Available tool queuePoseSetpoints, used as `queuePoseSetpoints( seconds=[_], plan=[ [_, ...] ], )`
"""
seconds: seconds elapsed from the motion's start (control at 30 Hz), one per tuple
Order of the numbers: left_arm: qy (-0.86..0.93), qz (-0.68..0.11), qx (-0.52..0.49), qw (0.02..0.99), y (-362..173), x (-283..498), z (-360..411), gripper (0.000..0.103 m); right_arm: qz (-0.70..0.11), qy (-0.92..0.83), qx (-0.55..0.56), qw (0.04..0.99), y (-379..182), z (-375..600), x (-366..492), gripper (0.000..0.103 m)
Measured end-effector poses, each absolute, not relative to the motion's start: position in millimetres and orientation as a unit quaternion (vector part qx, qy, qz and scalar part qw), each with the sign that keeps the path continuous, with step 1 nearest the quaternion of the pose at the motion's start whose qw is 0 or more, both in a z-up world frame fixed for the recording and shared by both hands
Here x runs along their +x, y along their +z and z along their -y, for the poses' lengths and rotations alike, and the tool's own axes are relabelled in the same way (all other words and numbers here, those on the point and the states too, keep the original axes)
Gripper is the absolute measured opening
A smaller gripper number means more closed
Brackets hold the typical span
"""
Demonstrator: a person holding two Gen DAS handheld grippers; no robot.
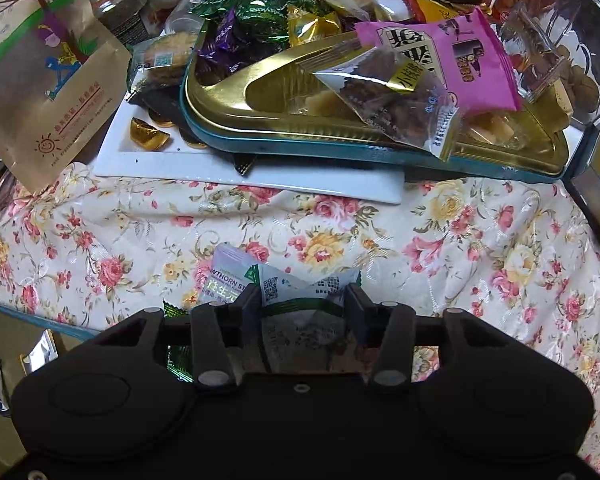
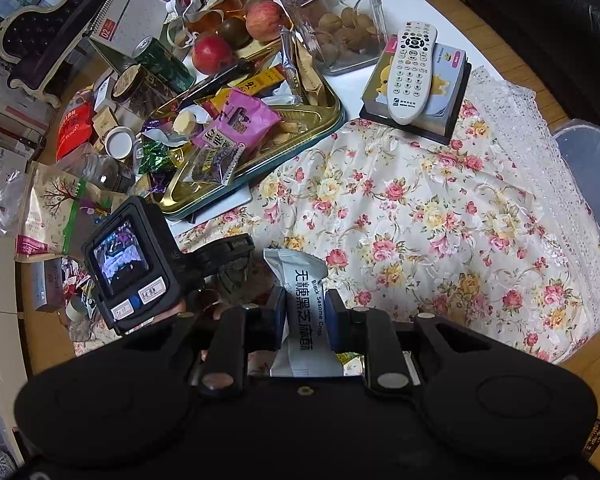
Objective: Organize snacks
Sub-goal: 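Lower the left gripper toward the green-white packet while the right gripper holds the white packet, then close the left gripper on the green-white packet and lift it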
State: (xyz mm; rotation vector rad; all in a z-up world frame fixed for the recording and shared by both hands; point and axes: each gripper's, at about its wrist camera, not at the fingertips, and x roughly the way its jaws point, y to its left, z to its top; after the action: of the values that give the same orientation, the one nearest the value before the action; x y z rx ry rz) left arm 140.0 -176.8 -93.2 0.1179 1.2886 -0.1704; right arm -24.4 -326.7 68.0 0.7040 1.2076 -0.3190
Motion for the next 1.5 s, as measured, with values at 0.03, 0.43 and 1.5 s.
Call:
queuePoseSetpoints(
  seconds=[0.03, 0.43, 1.5],
  plan=[
    [-0.082, -0.6, 0.056, 0.794, -93, 140, 178, 0.053, -0.554, -0.147, 0.321, 0.754, 67, 326, -24, 0.022],
    [-0.108, -0.631, 0.01, 0.768, -72, 134, 167, 0.012, -0.562, -0.158, 0.316, 0.748, 63, 326, -20, 0.022],
    [-0.133, -0.605, 0.039, 0.784, -91, 125, 184, 0.06, -0.587, -0.159, 0.293, 0.737, 49, 319, -15, 0.022]
  ],
)
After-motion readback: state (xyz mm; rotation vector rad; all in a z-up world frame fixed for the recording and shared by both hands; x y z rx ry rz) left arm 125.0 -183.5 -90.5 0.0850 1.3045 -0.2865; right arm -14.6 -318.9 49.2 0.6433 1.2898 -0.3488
